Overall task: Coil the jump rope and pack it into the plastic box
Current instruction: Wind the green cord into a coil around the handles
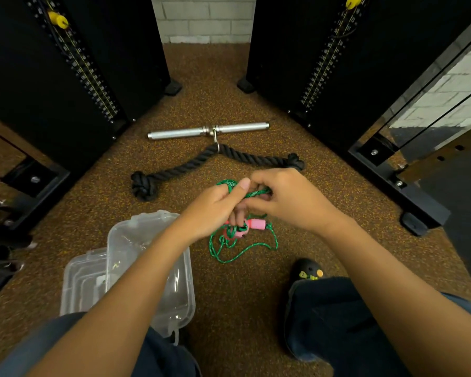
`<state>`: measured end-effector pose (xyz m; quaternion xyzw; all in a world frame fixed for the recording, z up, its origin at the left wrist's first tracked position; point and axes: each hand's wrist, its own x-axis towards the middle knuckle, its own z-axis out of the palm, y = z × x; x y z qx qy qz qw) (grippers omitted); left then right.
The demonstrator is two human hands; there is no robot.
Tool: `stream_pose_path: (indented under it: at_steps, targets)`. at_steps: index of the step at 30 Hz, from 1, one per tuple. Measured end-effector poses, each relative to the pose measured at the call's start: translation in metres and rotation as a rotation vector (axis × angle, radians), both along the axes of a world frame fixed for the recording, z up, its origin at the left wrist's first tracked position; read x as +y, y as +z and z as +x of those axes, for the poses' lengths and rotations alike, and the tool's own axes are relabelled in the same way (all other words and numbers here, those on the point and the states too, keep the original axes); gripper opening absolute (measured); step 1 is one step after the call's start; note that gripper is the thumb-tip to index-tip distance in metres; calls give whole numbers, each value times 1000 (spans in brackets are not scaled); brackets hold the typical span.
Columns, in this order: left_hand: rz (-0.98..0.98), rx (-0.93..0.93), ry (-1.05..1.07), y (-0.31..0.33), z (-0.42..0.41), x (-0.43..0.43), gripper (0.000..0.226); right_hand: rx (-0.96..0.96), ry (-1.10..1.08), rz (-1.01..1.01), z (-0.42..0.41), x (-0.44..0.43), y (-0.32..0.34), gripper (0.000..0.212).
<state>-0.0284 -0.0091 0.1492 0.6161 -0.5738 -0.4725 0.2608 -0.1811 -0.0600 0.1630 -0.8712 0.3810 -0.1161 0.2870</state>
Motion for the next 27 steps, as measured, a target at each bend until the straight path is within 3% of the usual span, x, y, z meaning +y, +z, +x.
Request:
stream_pose_path:
  at_steps: [3, 6, 9, 11, 14, 18, 27]
  targets:
    - [13, 196, -3, 10, 2, 0, 32, -92, -45, 149, -5, -5, 4, 19]
    - [23, 289, 98, 15, 11, -3, 18, -114, -61, 373, -12, -11, 7, 30]
    - [27, 358, 177, 16, 20, -4, 23, -132, -84, 555, -18, -17, 8, 36]
    - [18, 365, 207, 16, 22, -5, 45, -164, -96, 618, -19, -18, 10, 37]
    - [-4, 363, 253, 13, 23, -7, 56, -208, -120, 648, -19, -18, 12, 36]
    - [5, 372, 275, 14, 21, -7, 12, -301, -154, 682, -17, -17, 15, 33]
    - [65, 450, 316, 8, 4, -5, 20, -395, -191, 621, -6, -11, 15, 25]
